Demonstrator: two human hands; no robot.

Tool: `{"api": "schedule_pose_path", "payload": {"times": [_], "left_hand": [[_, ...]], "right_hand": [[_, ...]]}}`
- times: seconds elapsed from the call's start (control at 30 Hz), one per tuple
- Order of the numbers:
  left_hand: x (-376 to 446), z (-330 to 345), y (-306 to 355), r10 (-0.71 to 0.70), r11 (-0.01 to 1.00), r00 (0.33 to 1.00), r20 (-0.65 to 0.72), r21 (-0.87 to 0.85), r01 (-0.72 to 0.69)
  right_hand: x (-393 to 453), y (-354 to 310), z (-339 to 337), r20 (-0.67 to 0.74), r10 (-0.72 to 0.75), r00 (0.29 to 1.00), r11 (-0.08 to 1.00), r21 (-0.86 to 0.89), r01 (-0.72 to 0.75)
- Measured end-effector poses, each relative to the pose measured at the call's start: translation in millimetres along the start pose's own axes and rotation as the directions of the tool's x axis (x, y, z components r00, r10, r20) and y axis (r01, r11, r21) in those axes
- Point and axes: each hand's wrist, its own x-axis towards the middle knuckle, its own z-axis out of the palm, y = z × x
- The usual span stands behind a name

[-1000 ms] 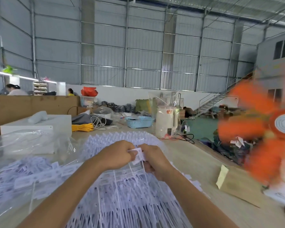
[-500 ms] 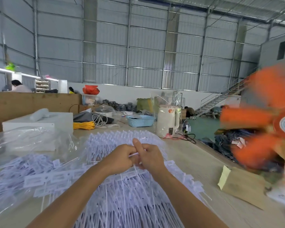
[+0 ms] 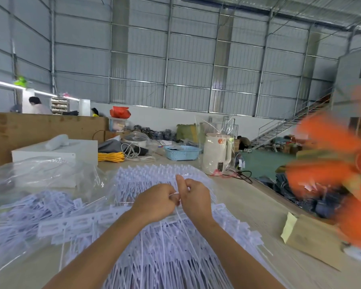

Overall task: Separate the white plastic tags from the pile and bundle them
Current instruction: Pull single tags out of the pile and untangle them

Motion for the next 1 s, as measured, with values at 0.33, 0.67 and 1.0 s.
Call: {"api": "schedule_pose_path", "payload": {"times": [0.33, 0.67, 1.0], "left_hand": [[3.4, -9.2, -12.9, 0.019, 0.906, 0.977, 0.21, -0.417, 0.072], [-7.8, -25.4, -21.2, 0.366, 0.693, 0.817, 0.446, -0.717, 0.081], [-0.8, -23.4, -28.6, 0.157, 0.95, 0.917, 0.367, -0.309, -0.039]], "right_hand": [[-6.1, 0.5, 0.4, 0.067, -0.07, 0.995, 0.982, 0.179, 0.058], [-0.6, 5.9, -26.4, 0.43, 0.153, 0.89, 0.77, 0.512, -0.38], [25.0, 41.6, -94.9, 0.451, 0.456, 0.767, 0.267, 0.753, -0.601]]}}
